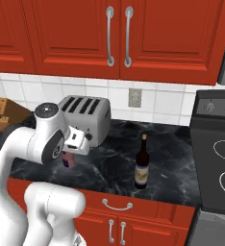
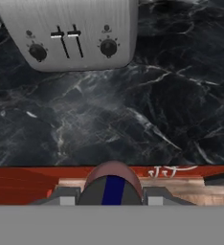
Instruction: There is a wine glass and glass cup on the dining counter. Place the wine bottle next to the wine glass and the juice bottle next to the glass cup.
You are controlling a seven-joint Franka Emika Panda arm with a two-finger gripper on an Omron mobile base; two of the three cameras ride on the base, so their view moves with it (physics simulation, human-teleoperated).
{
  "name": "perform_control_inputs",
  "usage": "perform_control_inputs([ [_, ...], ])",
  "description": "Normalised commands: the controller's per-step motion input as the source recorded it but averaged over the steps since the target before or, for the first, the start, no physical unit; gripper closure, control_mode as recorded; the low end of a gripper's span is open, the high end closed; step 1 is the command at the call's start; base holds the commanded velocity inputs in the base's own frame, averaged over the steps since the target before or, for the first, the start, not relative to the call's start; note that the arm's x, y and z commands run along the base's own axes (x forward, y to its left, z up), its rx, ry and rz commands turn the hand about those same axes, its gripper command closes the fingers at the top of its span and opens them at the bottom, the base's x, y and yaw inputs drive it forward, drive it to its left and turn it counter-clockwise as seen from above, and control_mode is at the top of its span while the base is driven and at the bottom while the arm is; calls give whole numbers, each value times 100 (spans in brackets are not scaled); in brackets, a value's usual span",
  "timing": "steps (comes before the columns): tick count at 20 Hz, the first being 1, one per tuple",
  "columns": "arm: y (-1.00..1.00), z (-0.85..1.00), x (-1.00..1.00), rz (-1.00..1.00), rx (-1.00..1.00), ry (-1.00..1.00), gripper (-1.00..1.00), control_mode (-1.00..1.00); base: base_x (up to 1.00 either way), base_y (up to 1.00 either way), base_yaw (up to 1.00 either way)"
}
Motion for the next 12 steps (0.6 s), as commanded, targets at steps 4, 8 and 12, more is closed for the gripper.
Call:
perform_control_inputs([
  [4, 8, 34, -40, 0, -6, -7, 100, -100, 0, 0, 0],
  [8, 3, 13, -25, 0, -10, 0, 100, -100, 0, 0, 0],
  [12, 0, 1, -2, 0, 0, 0, 100, -100, 0, 0, 0],
])
